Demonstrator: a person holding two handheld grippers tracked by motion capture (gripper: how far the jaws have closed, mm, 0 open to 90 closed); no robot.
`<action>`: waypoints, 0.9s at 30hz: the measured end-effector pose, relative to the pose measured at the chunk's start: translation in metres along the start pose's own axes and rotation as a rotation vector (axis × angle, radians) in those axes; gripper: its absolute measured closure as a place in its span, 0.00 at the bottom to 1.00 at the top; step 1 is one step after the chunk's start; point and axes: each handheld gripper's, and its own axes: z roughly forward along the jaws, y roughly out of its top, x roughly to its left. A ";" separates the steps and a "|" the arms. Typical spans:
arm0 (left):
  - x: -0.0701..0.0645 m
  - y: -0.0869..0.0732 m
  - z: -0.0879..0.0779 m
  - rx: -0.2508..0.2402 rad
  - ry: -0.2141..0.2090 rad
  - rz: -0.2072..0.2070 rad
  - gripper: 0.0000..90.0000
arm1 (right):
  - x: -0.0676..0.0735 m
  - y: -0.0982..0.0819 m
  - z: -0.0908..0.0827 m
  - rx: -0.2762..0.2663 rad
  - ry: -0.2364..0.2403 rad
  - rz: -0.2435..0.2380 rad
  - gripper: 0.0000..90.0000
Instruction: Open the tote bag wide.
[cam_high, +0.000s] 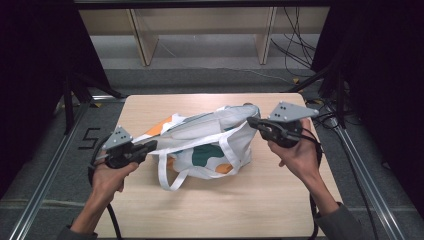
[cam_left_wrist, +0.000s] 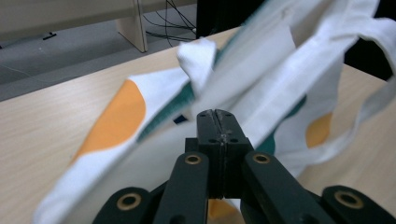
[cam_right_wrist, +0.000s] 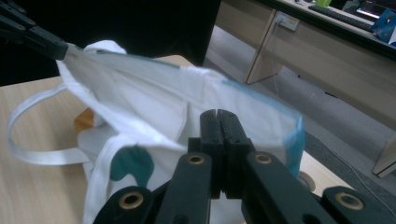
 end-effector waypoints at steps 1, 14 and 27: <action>0.002 0.004 0.003 0.001 0.001 -0.004 0.99 | -0.003 0.005 0.004 0.009 0.002 -0.015 1.00; 0.039 -0.008 0.043 0.073 0.058 -0.073 0.99 | -0.019 -0.016 0.068 0.187 -0.047 0.005 1.00; 0.064 -0.042 0.079 0.141 0.091 -0.139 1.00 | -0.028 -0.101 0.109 0.364 0.010 0.167 1.00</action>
